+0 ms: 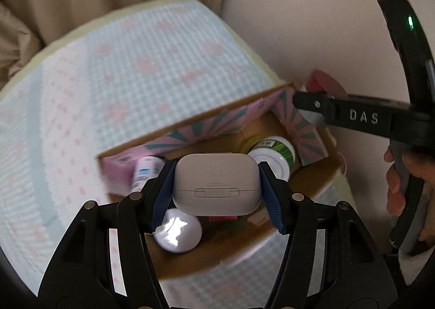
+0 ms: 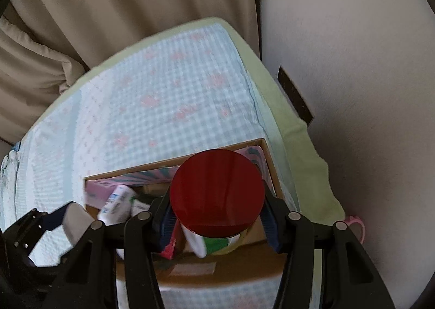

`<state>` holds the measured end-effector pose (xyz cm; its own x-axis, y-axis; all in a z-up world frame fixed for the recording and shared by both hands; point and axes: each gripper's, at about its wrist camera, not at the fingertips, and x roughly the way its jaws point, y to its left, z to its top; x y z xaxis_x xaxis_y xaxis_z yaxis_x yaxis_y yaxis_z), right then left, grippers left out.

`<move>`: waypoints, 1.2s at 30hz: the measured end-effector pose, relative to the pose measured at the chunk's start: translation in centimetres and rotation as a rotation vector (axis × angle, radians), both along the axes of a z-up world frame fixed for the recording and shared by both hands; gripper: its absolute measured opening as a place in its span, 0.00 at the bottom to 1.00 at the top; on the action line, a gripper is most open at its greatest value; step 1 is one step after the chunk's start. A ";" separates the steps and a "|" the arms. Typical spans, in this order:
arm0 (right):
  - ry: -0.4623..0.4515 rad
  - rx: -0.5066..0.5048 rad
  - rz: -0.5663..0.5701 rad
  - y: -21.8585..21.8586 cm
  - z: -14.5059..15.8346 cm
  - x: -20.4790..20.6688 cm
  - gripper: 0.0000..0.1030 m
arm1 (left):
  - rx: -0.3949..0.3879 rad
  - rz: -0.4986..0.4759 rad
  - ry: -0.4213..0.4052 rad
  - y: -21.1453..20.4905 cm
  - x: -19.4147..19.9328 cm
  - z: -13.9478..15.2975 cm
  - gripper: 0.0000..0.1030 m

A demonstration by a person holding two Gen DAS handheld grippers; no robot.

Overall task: Organize rigid objects
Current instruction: 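Carry the earbud case with the left tool while the right tool carries the red lid to the box, then release the earbud case into the box with the left tool while the right tool releases the red lid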

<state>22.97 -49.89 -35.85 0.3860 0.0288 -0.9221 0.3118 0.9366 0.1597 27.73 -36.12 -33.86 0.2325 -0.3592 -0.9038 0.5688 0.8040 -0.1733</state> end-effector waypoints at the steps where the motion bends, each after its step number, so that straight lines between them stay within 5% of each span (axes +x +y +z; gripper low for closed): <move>1: 0.010 0.004 0.004 -0.2 -0.9 0.5 0.49 | 0.007 -0.008 0.011 -0.4 0.2 -0.9 0.55; 8: 0.063 0.020 0.018 -1.0 -5.6 2.1 0.49 | 0.071 -0.084 0.100 -3.2 -0.3 -6.7 0.55; 19: 0.104 0.078 -0.008 -1.8 -7.6 2.5 0.50 | 0.112 -0.128 0.118 -4.3 -1.0 -7.6 0.56; 20: 0.104 0.091 -0.007 -1.9 -7.7 2.6 0.53 | 0.122 -0.131 0.114 -4.3 -1.2 -7.5 0.70; 21: 0.094 0.098 -0.004 -1.9 -7.5 2.6 0.66 | 0.128 -0.136 0.107 -4.3 -1.4 -7.3 1.00; 24: 0.057 0.180 0.057 -1.7 -6.8 2.7 1.00 | 0.127 -0.155 0.084 -4.1 -1.9 -6.6 1.00; 36: 0.062 0.189 0.057 -0.5 -5.5 1.5 1.00 | 0.103 -0.093 0.112 -1.5 -1.9 -3.6 1.00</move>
<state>24.50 -50.42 -41.33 0.3215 0.2234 -0.9202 0.2737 0.9084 0.3162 25.84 -37.66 -37.49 0.0984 -0.2787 -0.9553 0.6233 0.7656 -0.1591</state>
